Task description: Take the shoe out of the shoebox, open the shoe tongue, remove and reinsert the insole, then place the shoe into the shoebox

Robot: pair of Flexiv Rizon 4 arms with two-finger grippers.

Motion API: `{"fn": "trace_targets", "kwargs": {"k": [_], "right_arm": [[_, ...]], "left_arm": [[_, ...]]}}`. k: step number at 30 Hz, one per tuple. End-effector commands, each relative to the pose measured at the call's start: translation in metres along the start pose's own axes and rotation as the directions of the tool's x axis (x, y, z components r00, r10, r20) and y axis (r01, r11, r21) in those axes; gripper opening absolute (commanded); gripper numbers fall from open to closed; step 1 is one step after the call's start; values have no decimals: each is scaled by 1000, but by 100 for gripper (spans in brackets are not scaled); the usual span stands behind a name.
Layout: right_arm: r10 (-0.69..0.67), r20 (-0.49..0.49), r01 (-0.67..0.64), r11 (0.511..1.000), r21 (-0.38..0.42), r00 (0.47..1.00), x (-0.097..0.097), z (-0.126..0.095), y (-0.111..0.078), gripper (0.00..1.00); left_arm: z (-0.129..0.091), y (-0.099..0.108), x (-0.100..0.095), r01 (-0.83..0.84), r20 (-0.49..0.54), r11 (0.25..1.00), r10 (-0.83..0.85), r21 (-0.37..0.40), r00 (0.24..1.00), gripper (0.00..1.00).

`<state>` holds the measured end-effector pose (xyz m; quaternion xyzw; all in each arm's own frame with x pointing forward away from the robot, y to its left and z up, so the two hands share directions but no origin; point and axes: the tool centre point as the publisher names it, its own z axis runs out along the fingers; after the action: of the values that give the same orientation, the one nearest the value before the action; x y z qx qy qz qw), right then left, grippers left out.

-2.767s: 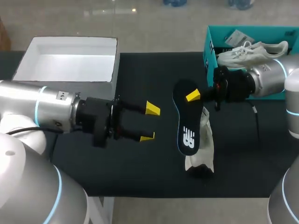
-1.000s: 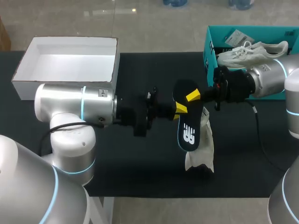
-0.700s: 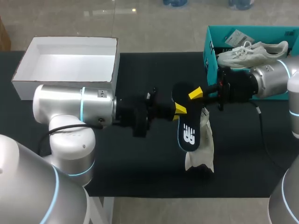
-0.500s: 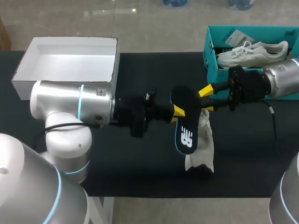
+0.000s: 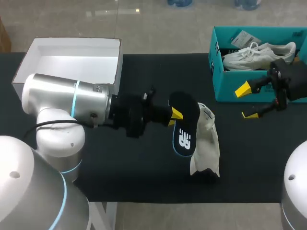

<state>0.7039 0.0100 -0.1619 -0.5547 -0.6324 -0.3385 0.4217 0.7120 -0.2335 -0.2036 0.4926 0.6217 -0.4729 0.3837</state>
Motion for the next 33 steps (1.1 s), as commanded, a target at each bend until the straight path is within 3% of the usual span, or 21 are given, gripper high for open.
{"fn": "trace_targets", "kwargs": {"k": [1,9,11,23,29,33], "right_arm": [[2,109,-1,1000,-14,994,6,-5,-12,100],[2,109,-1,1000,-14,994,6,-5,-12,100],[45,261,-55,998,31,964,13,-12,-16,100],[-155,506,87,984,155,849,7,-31,-70,100],[-214,563,163,977,141,798,3,-32,-90,100],[-216,549,210,975,75,808,-2,-31,-99,100]], "left_arm": [[-7,-9,4,3,-17,1000,-3,-26,1000,0],[-16,-15,10,23,-55,999,-25,-37,998,0],[-19,-16,10,23,-57,999,-25,-40,998,0],[-31,-16,13,41,-76,997,-45,-59,996,0],[-33,-17,14,39,-89,998,-43,-50,995,0],[-35,-18,14,42,-100,999,-45,-34,994,0]]}}
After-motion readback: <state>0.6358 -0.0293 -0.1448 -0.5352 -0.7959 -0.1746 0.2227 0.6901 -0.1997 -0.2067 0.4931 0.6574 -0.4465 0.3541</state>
